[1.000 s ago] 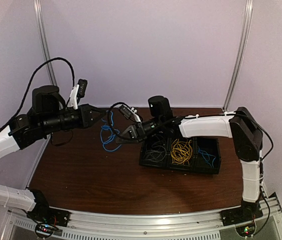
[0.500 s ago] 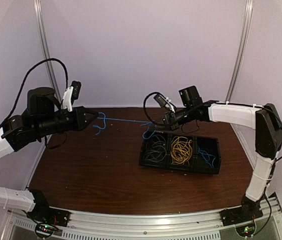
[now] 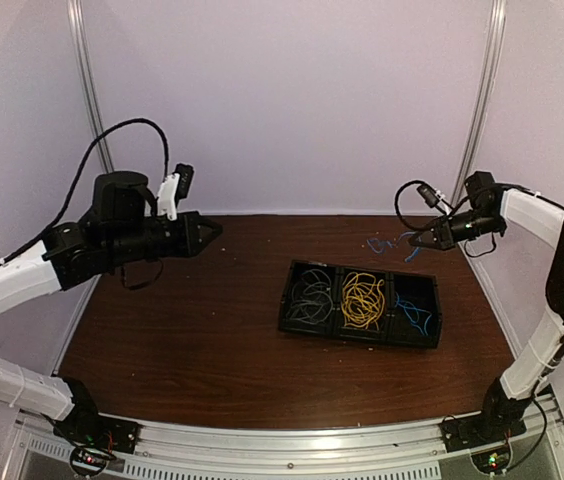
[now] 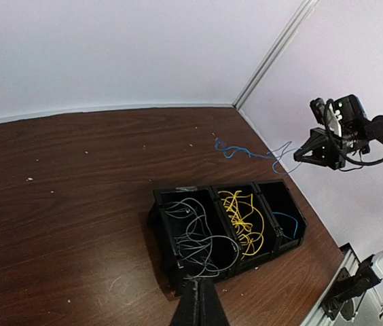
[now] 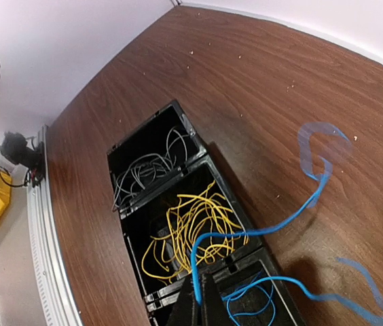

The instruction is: Untangle the cables

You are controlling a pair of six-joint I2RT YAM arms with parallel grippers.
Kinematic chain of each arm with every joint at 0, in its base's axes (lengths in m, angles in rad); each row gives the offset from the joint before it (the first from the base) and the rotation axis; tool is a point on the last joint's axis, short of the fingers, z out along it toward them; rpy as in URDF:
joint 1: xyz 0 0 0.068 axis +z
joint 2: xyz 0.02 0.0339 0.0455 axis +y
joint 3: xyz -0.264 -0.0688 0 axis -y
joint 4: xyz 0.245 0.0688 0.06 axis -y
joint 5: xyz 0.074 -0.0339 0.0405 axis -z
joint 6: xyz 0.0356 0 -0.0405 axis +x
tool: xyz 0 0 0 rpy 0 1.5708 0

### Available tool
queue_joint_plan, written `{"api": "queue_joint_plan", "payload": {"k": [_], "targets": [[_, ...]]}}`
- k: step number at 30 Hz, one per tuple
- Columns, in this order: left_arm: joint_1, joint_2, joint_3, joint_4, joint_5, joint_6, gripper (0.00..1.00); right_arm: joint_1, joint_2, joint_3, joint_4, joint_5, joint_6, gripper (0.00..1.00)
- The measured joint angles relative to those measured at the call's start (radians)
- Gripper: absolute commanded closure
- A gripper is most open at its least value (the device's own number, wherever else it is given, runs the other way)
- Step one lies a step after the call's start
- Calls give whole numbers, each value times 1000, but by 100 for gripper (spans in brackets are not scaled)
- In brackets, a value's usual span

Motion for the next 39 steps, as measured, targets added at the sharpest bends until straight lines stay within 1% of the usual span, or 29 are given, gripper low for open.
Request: {"api": "queue_joint_plan", "payload": {"k": [3,5,7,9,12,13,14,19,22,25,30,39], "targets": [[-45,159,53,68,41,5,100,5,-59,-43,-75,53,-70,100],[-88,282,122,89,55,19,100,9,-120,-79,-111,79,-97,100],[-121,374,182,109,66,30,100,7,-171,-94,-127,103,-111,100],[-147,442,229,140,82,37,100,4,-212,-96,-135,119,-121,100],[-169,489,253,184,100,40,100,4,-254,-95,-140,136,-126,100],[-173,496,254,191,100,41,99,4,-265,-95,-141,141,-126,100],[-176,499,253,196,97,42,96,4,-276,-94,-141,148,-126,100],[-183,483,197,227,35,45,70,3,-336,-73,-142,178,-114,100],[-183,459,133,217,-32,48,61,3,-369,-40,-153,190,-106,100],[-183,435,72,200,-92,44,59,3,-395,-3,-168,212,-105,100],[-183,396,-3,193,-153,36,57,3,-427,38,-190,254,-105,100],[-183,359,-26,180,-210,31,55,3,-455,58,-230,328,-106,100]]}}
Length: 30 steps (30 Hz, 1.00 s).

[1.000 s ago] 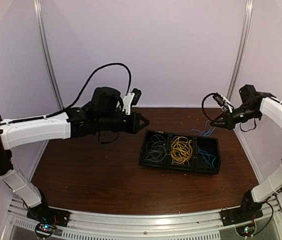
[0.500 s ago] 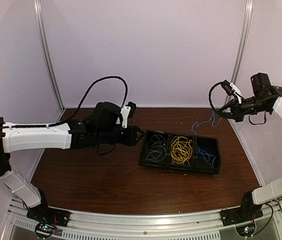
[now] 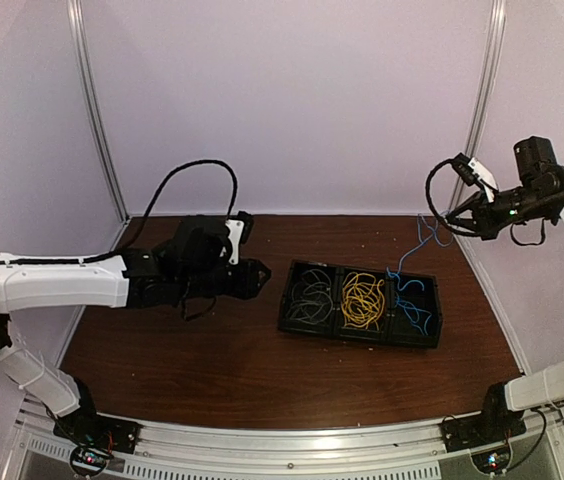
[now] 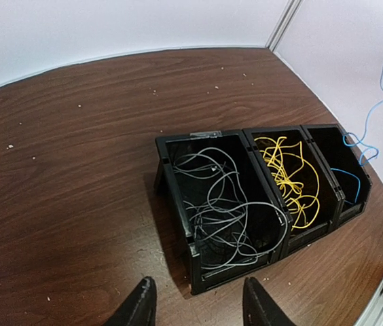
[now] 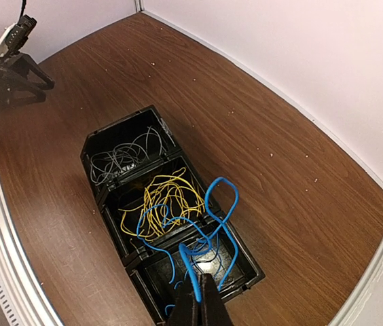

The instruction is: Untangle the cables

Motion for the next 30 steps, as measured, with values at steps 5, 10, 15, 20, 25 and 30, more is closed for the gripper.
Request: {"api": "queue_joint_plan", "payload": {"k": [5,10,15,20,25,30], "targets": [[0,-35,-28,-8,-34,0,53,0,-7,-10,-27,27,-4,100],[0,-50,-57,-16,-56,0,52,0,-26,-39,-44,52,-8,100],[0,-68,-80,-26,-69,0,52,0,-40,-98,-46,92,-25,100],[0,-87,-98,-30,-80,0,52,0,-41,-143,-44,131,-35,100],[0,-90,-103,-31,-87,0,50,0,-39,-155,-47,154,-58,100],[0,-90,-114,-37,-93,0,49,0,-11,-193,-42,169,-81,100]]}}
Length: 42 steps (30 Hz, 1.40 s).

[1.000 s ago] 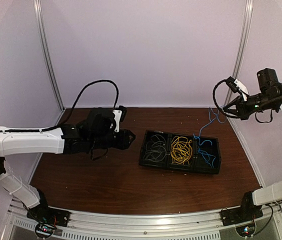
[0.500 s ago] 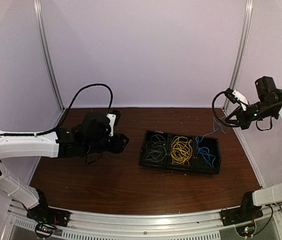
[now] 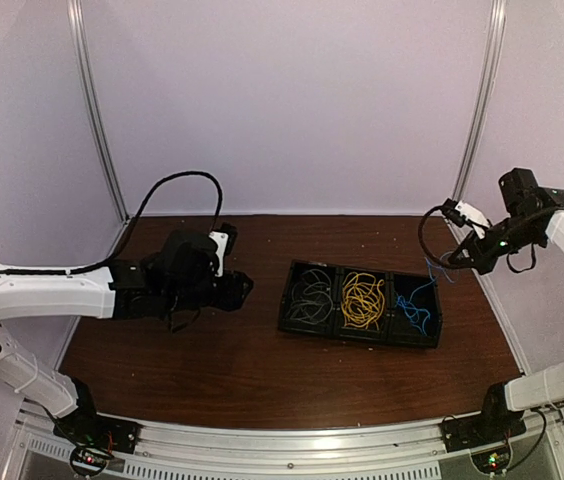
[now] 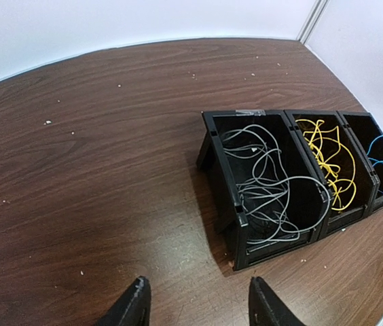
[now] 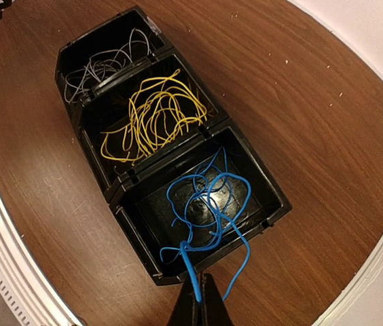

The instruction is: Untangle the cables

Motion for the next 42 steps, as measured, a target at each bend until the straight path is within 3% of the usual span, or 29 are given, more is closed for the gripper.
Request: {"api": "queue_joint_plan", "payload": {"k": [16,32,34,40,42], "targets": [[0,0,-16,-6,-15,-1,49,121,209,-127,148,-29,44,100],[0,0,-16,-7,-21,-5,48,128,347,-241,351,-13,116,100],[0,0,-17,-7,-23,-5,48,129,347,-248,376,11,127,96],[1,0,-27,-22,-35,-5,46,130,347,-250,405,45,143,61],[3,-3,-27,-32,-38,-4,46,130,345,-250,401,53,142,55]]}}
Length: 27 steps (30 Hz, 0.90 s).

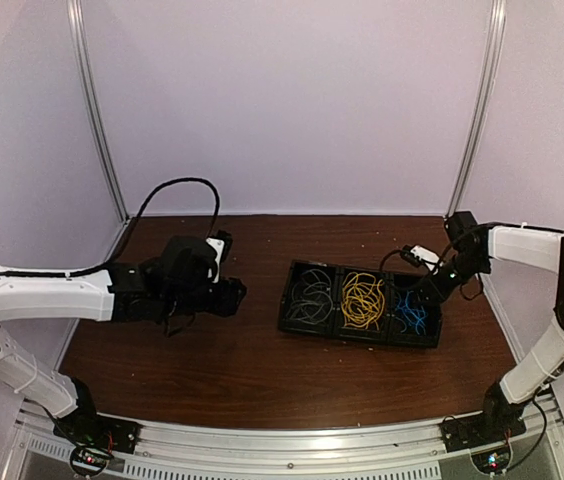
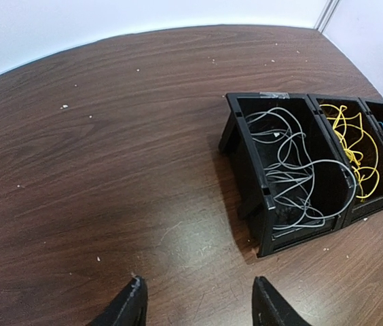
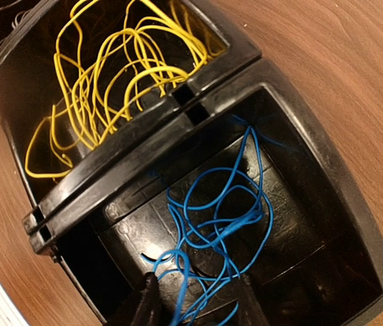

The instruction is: Untangle the cables

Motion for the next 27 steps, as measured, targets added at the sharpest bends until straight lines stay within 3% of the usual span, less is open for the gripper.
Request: {"api": "queue_joint_plan", "payload": {"k": [6,12,14,15,16,21,27], "targets": [[11,-61,-5,-49,-19,0,43,0,-79,25,-58,19,-5,45],[36,-127,-5,-108,-28,11,36,0,-165,179,-159,22,-5,38],[48,-146,-5,-135,-29,23,32,0,-175,230,-166,14,8,23],[56,-156,-4,-148,-29,29,29,0,-181,250,-165,7,17,5],[66,-165,-3,-161,-30,37,26,0,-188,265,-158,-2,30,1],[135,-202,46,-240,-48,90,3,0,-234,273,-71,-29,130,0],[200,-223,150,-315,-117,146,2,0,-345,178,205,41,340,0]]}}
